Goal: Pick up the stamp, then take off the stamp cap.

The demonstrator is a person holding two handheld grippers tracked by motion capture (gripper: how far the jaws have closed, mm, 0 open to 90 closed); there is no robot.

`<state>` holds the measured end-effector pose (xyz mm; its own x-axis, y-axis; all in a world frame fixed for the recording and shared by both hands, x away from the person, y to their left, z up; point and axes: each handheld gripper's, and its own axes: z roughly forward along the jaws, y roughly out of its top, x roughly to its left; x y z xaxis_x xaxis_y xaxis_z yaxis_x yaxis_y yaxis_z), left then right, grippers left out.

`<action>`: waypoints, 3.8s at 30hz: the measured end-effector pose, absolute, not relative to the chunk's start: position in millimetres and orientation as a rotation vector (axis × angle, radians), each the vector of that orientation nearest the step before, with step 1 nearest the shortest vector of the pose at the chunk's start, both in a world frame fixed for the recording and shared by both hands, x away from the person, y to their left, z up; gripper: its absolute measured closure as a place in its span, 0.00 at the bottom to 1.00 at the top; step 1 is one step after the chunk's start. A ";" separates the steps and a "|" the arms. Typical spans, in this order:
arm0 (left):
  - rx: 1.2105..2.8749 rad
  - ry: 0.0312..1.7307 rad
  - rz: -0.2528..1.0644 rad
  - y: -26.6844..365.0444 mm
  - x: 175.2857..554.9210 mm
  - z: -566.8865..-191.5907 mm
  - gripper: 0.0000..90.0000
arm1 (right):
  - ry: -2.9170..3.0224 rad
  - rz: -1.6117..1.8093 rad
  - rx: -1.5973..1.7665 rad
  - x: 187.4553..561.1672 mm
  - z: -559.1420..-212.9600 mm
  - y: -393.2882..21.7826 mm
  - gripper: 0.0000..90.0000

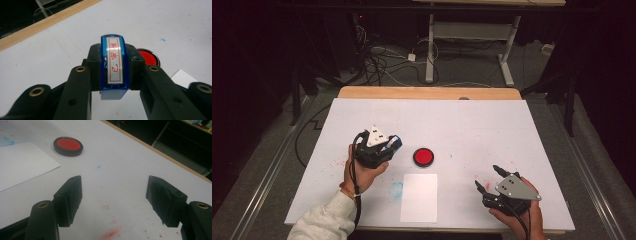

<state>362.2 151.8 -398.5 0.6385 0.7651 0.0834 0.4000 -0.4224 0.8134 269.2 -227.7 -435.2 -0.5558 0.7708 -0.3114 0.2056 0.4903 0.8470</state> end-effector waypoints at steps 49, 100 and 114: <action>2.046 0.724 0.389 148.8 340.4 -402.3 0.76 | 2.142 1.109 0.634 302.6 -443.7 -131.1 0.28; 1.855 0.813 0.176 104.7 339.7 -413.5 0.76 | 2.168 1.208 0.752 315.4 -445.3 -89.3 0.38; 1.862 0.805 0.165 98.1 336.2 -413.5 0.76 | 2.149 1.143 0.765 317.3 -447.9 -85.1 0.42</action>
